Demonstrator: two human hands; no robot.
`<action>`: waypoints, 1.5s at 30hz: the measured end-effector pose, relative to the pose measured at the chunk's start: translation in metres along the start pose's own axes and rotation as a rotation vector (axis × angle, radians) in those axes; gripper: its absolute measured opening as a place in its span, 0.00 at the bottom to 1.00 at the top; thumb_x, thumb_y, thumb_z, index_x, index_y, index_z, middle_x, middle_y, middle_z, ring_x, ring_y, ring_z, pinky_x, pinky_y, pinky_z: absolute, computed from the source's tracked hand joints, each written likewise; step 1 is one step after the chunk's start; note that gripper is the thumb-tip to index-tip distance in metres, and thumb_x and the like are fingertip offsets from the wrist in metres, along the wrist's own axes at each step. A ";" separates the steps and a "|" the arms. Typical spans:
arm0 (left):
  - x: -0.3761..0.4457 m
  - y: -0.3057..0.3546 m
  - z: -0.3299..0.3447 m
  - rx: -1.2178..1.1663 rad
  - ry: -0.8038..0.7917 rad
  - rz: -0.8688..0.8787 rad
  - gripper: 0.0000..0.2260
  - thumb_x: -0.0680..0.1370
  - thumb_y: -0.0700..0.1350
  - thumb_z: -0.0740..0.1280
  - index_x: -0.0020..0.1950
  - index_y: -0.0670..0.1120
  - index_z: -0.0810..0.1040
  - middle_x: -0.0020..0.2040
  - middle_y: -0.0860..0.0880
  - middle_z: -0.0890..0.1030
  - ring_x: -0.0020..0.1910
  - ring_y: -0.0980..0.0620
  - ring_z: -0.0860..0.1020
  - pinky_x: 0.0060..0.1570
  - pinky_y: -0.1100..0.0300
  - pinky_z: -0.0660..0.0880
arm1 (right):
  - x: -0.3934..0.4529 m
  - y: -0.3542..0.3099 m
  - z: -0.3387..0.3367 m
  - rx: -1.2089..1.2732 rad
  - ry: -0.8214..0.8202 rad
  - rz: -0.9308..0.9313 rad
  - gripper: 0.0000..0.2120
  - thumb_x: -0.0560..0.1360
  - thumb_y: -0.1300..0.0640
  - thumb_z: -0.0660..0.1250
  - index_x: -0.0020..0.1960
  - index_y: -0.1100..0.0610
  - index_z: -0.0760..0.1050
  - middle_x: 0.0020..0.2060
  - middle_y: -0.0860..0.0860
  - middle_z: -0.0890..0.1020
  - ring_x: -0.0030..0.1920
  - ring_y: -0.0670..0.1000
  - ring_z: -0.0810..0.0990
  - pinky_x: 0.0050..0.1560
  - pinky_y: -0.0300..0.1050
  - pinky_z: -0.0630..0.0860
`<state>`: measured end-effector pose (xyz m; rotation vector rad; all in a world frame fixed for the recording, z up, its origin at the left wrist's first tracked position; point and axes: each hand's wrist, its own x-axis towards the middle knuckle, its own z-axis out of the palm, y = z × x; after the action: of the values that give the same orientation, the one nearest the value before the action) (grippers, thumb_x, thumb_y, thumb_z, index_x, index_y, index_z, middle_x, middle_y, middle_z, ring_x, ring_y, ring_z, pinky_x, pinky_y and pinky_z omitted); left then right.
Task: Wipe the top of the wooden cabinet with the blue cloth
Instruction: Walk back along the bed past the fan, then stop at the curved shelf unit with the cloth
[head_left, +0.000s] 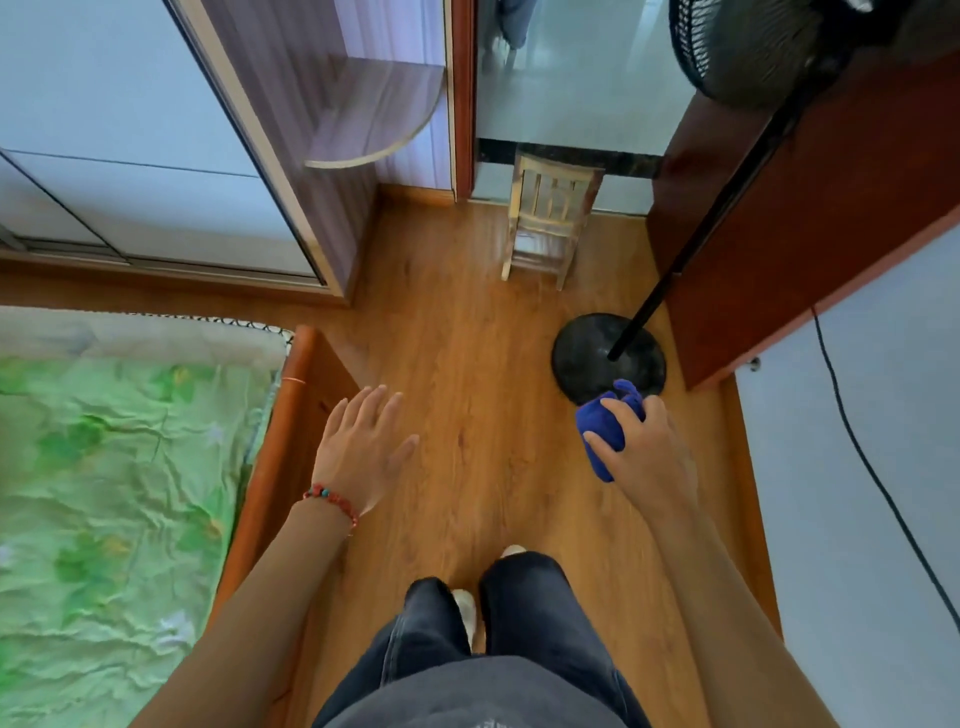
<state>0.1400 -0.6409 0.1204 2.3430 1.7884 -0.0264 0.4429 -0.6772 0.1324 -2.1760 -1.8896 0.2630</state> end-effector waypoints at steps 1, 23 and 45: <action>0.018 -0.002 -0.001 0.007 -0.004 -0.002 0.27 0.79 0.58 0.50 0.74 0.46 0.58 0.74 0.45 0.60 0.73 0.45 0.55 0.69 0.54 0.44 | 0.020 0.000 0.001 0.001 -0.004 -0.005 0.20 0.70 0.51 0.70 0.59 0.58 0.73 0.48 0.60 0.73 0.45 0.58 0.75 0.38 0.50 0.76; 0.360 -0.074 -0.052 -0.059 0.114 -0.207 0.24 0.74 0.50 0.68 0.65 0.40 0.72 0.63 0.38 0.74 0.64 0.38 0.70 0.64 0.42 0.63 | 0.436 -0.042 0.019 -0.025 -0.124 -0.230 0.20 0.71 0.51 0.69 0.59 0.58 0.73 0.50 0.61 0.74 0.46 0.59 0.75 0.41 0.51 0.76; 0.533 -0.245 -0.092 -0.160 0.249 -0.547 0.23 0.74 0.53 0.60 0.60 0.38 0.74 0.57 0.38 0.77 0.58 0.38 0.75 0.58 0.41 0.70 | 0.725 -0.238 0.105 -0.039 -0.279 -0.539 0.20 0.72 0.48 0.67 0.61 0.54 0.72 0.54 0.60 0.73 0.52 0.60 0.74 0.44 0.51 0.74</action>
<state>0.0400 -0.0553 0.1056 1.7494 2.3966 0.3288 0.2916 0.0783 0.1220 -1.6250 -2.5610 0.4389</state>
